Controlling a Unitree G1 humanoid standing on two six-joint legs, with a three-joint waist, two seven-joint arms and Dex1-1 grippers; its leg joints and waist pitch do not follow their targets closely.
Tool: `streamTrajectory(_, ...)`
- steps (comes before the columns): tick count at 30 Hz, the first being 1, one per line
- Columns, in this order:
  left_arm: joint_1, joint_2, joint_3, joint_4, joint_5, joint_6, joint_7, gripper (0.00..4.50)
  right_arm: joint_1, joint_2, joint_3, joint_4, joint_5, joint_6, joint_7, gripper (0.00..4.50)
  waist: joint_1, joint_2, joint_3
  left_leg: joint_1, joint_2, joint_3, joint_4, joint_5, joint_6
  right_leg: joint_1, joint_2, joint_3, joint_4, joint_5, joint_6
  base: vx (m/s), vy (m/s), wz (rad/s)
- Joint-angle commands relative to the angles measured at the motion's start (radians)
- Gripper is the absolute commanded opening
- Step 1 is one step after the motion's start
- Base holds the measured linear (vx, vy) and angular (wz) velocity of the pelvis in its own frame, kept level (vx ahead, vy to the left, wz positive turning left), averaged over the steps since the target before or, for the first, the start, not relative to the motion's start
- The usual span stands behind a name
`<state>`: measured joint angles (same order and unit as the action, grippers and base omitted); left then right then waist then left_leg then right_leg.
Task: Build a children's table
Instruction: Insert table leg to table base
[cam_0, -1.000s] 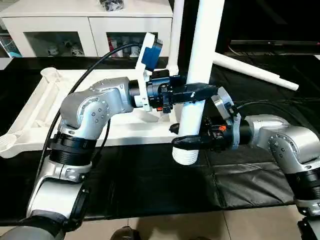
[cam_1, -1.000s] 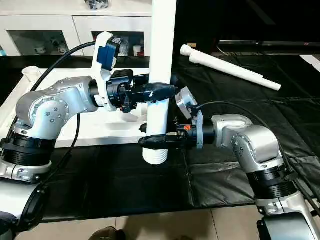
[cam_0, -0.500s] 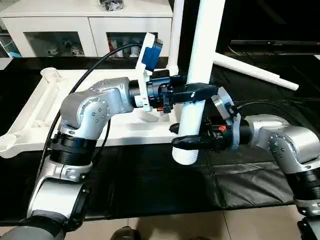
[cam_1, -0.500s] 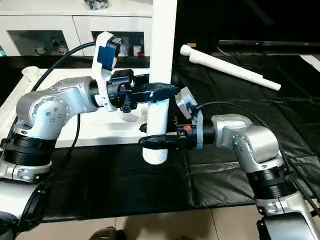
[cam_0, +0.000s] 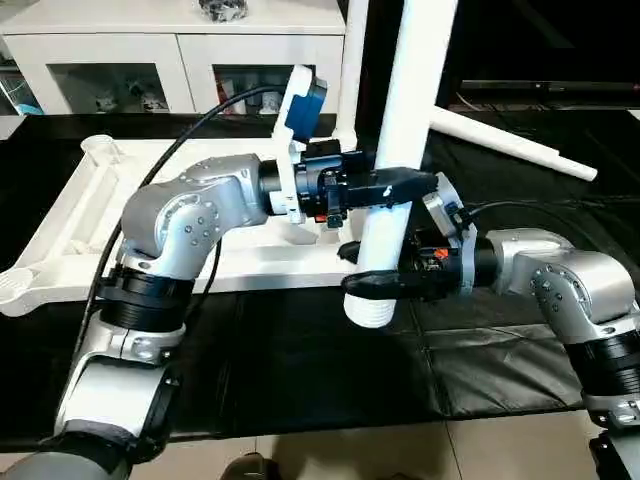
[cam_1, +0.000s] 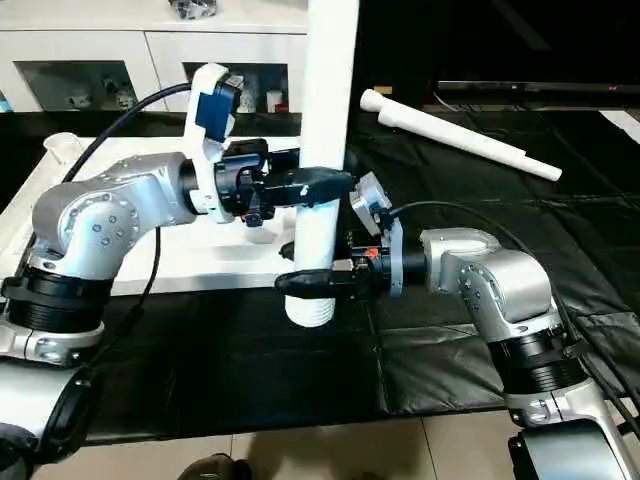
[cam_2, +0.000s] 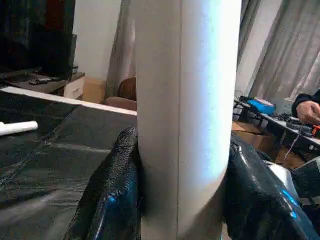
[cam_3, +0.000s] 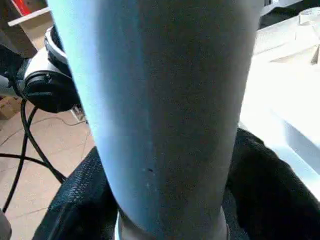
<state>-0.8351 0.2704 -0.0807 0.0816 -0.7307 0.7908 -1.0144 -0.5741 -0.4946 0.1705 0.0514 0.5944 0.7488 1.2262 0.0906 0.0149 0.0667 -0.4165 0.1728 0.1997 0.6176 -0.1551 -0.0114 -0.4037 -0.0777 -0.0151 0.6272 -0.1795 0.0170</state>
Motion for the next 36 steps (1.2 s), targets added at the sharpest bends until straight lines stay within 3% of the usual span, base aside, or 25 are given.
streamTrajectory(1,-0.016,-0.002,-0.015,-0.034,-0.006,0.006,-0.018,1.84,-0.017,-0.006,-0.008,0.001,-0.008,-0.01,-0.004,3.07,0.002,-0.014,-0.081,0.041,0.045,-0.024,-0.069,-0.214,-0.018,0.035,-0.054,0.021,-0.073,-0.247,-0.228,0.0,0.0,0.0)
streamTrajectory(11,-0.015,-0.002,-0.018,-0.033,0.002,0.003,-0.02,1.84,-0.018,-0.005,-0.012,0.0,-0.006,-0.01,0.0,3.07,0.002,-0.012,-0.081,0.042,0.045,-0.024,-0.07,-0.216,-0.02,0.034,-0.054,0.021,-0.073,-0.239,-0.23,0.0,0.0,0.0)
streamTrajectory(19,-0.014,0.002,-0.023,-0.037,0.006,0.005,-0.024,1.84,-0.022,-0.008,-0.016,0.002,0.0,-0.005,0.008,2.29,0.002,-0.011,-0.081,0.041,0.045,-0.025,-0.071,-0.218,-0.021,0.035,-0.054,0.021,-0.073,-0.243,-0.228,0.0,0.0,0.0)
streamTrajectory(30,-0.017,-0.007,-0.02,-0.041,0.016,0.003,-0.005,1.84,-0.013,-0.004,-0.015,-0.003,-0.005,-0.007,0.003,2.02,0.002,-0.01,-0.082,0.042,0.045,-0.025,-0.07,-0.219,-0.021,0.034,-0.054,0.021,-0.072,-0.236,-0.232,0.0,0.0,0.0)
streamTrajectory(32,-0.024,-0.017,-0.002,-0.04,-0.004,0.025,0.009,2.4,-0.007,-0.002,-0.015,-0.002,-0.007,-0.01,-0.001,2.02,0.002,-0.01,-0.082,0.042,0.046,-0.025,-0.07,-0.219,-0.021,0.035,-0.053,0.021,-0.071,-0.231,-0.235,0.0,0.0,0.0)
streamTrajectory(36,-0.032,-0.025,0.023,-0.047,-0.045,0.055,0.011,2.74,-0.003,0.0,-0.016,0.001,-0.009,-0.013,-0.006,1.98,0.002,-0.011,-0.082,0.042,0.045,-0.024,-0.069,-0.219,-0.02,0.034,-0.054,0.021,-0.071,-0.233,-0.24,0.0,0.0,0.0)
